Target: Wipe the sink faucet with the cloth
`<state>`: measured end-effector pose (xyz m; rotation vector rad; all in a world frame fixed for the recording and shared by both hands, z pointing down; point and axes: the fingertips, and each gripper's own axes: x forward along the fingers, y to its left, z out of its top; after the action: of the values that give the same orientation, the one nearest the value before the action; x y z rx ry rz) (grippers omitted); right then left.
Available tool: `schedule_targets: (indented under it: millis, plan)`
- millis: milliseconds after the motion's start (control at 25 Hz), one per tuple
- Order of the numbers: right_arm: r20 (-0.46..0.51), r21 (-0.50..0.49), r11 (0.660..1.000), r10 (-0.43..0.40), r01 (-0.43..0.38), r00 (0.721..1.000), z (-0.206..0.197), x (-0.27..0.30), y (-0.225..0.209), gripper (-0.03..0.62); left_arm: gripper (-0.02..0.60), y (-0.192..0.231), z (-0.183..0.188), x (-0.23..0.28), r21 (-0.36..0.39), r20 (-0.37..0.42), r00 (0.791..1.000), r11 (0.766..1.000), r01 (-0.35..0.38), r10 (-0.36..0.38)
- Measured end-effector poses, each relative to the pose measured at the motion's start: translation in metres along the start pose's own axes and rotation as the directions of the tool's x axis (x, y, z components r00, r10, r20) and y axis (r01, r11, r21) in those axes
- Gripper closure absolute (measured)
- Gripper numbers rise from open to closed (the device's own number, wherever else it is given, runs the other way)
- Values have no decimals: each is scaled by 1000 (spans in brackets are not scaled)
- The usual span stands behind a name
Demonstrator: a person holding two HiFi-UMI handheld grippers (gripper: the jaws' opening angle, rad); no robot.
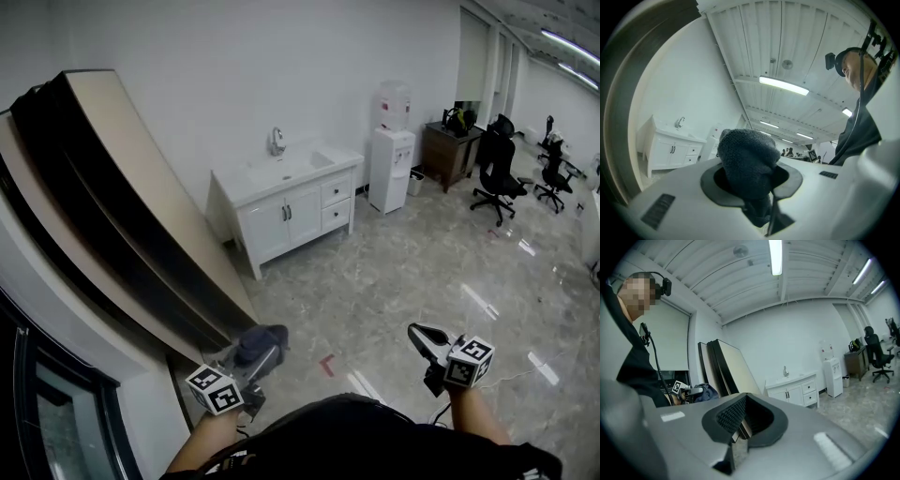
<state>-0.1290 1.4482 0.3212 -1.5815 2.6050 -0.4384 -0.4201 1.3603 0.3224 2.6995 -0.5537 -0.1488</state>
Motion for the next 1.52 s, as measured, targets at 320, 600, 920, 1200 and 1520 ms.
schedule_targets:
  millis: [320,600,920,1200,1520]
  plan:
    - [-15,50,998,-35,36,999,-15,-38,-62,593,466,-24,-34,65,-22,-71,996,999,48,-49]
    - [-32,47,998,-42,43,999,-11,19,-90,592,466,41,-22,101,-41,-77,994,996,73,-76]
    - [-29,-28,996,-88,87,996,40,167,-100,593,466,181,46,126,-37,-81,987,990,137,-140]
    - [-46,-41,993,-109,107,993,63,273,-120,593,466,287,100,150,-15,-88,984,988,153,-154]
    - [-63,22,995,-92,94,994,62,325,-210,592,466,345,94,214,-50,-107,987,993,111,-116]
